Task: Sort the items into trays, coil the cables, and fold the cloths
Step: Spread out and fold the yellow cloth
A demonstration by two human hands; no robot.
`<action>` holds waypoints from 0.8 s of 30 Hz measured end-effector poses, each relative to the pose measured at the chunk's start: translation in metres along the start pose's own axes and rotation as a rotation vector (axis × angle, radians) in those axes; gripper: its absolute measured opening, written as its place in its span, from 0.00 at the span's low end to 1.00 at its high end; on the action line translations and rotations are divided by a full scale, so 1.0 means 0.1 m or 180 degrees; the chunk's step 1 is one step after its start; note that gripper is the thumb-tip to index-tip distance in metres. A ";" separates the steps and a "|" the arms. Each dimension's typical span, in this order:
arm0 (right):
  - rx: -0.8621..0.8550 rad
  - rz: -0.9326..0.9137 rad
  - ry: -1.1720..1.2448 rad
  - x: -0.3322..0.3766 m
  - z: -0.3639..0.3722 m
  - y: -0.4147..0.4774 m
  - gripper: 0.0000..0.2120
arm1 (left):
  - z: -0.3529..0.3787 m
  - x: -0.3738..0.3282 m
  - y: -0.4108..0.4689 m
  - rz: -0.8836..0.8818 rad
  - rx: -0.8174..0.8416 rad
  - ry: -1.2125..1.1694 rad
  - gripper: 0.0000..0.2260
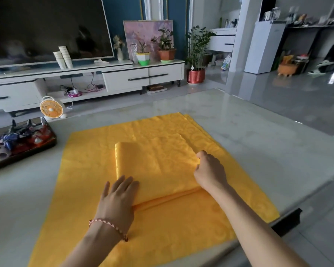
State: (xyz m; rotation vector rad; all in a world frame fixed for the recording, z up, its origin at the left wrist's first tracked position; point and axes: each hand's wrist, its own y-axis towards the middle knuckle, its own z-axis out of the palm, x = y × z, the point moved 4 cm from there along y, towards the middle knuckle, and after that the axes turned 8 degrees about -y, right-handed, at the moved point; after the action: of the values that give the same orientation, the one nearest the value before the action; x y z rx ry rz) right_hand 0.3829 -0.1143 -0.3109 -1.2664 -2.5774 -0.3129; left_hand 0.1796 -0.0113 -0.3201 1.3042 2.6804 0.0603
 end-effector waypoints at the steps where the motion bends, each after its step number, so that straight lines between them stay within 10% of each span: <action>1: -0.0023 -0.0004 -0.0122 -0.01 0.02 0.00 0.15 | 0.05 0.08 -0.02 -0.0031 0.0180 -0.0100 0.30; 17: -0.0592 -0.0354 -0.0735 -0.05 0.07 -0.08 0.13 | 0.20 0.23 -0.10 0.0154 0.0388 -0.0618 0.25; 24: -0.0530 -0.1742 0.0394 0.57 0.03 -0.43 0.14 | 0.11 0.13 -0.15 0.0862 0.0145 -0.1118 0.26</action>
State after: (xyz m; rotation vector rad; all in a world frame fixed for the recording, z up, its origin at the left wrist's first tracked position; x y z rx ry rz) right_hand 0.3146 -0.0965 -0.2990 -0.5333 -2.7868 -0.6938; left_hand 0.1612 -0.0107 -0.3340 1.5225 2.2163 -0.1816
